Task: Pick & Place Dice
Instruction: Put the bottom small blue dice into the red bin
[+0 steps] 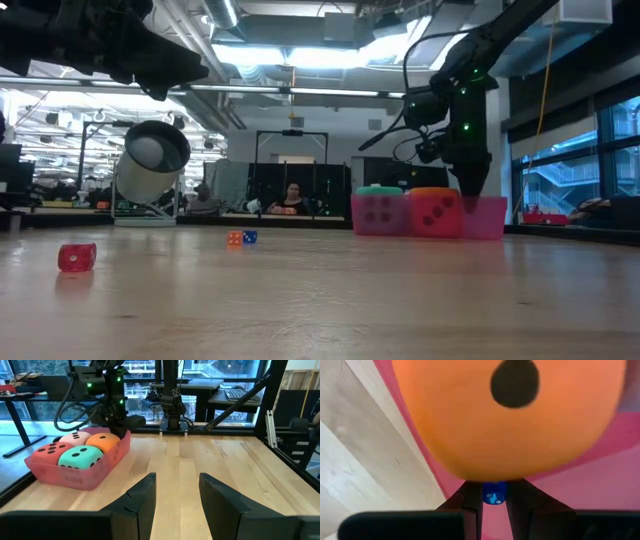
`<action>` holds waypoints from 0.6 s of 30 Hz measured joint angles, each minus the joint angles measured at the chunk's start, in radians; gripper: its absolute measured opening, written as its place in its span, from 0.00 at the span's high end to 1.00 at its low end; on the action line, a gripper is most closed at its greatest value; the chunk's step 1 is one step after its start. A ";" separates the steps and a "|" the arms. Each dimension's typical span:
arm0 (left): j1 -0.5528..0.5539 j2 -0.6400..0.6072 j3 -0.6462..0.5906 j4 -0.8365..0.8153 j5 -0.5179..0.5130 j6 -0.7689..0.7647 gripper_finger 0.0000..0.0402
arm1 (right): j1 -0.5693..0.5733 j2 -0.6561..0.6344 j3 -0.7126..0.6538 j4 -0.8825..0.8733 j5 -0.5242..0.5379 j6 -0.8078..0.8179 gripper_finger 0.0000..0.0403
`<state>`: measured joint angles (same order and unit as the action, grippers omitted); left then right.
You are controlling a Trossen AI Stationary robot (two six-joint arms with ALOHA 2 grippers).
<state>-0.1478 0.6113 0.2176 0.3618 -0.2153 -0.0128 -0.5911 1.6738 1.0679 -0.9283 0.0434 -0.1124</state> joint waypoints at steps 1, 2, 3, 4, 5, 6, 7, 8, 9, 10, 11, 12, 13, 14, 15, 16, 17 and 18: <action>0.000 0.000 0.000 0.000 0.000 0.000 0.64 | 0.000 0.010 0.000 0.008 0.000 0.000 0.87; 0.000 0.000 0.000 0.000 0.000 0.000 0.64 | 0.000 0.023 0.000 0.013 -0.001 -0.001 0.87; 0.000 0.000 0.000 0.000 0.000 -0.001 0.64 | 0.000 0.035 0.000 0.013 -0.002 -0.003 0.87; 0.000 0.000 0.000 0.000 0.000 -0.003 0.64 | 0.000 0.044 0.000 0.013 -0.003 -0.004 0.87; 0.000 0.000 0.000 0.000 0.000 -0.003 0.64 | 0.000 0.053 0.000 0.013 -0.002 -0.005 0.87; 0.000 0.000 0.000 0.000 0.000 -0.003 0.64 | 0.000 0.062 0.000 0.014 0.001 -0.006 0.87; 0.000 0.000 0.000 0.000 0.000 -0.003 0.64 | 0.000 0.070 0.000 0.015 0.001 -0.007 0.87; 0.000 0.000 0.000 0.000 0.000 -0.002 0.64 | 0.000 0.076 0.000 0.016 0.001 -0.008 0.87; 0.000 0.000 0.000 0.000 0.000 -0.002 0.64 | 0.000 0.081 0.000 0.020 0.001 -0.008 0.87; 0.000 0.000 0.000 0.000 0.000 -0.002 0.64 | 0.000 0.084 0.000 0.026 0.001 -0.009 0.87; 0.000 0.000 0.000 0.000 0.000 -0.002 0.64 | 0.000 0.088 0.000 0.031 0.001 -0.016 0.87; 0.000 0.000 0.000 0.000 0.000 -0.002 0.64 | 0.000 0.089 0.000 0.035 0.001 -0.021 0.87; 0.000 0.000 0.000 0.000 0.000 -0.002 0.64 | 0.000 0.090 0.000 0.040 0.001 -0.026 0.87; 0.000 0.000 0.000 0.000 0.000 -0.002 0.64 | 0.000 0.090 0.000 0.045 0.001 -0.027 0.87; 0.000 0.000 0.000 0.000 0.000 -0.002 0.64 | 0.000 0.090 0.000 0.047 0.001 -0.027 0.87; 0.000 0.000 0.000 0.000 0.000 -0.002 0.64 | 0.000 0.090 0.000 0.046 0.001 -0.027 0.87; 0.000 0.000 0.000 0.000 0.000 -0.002 0.64 | 0.000 0.090 0.000 0.046 0.001 -0.027 0.86; 0.000 0.000 0.000 0.000 0.000 -0.002 0.64 | 0.000 0.090 0.000 0.046 0.001 -0.027 0.86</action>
<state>-0.1478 0.6109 0.2176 0.3614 -0.2150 -0.0151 -0.5911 1.7638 1.0679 -0.8822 0.0444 -0.1394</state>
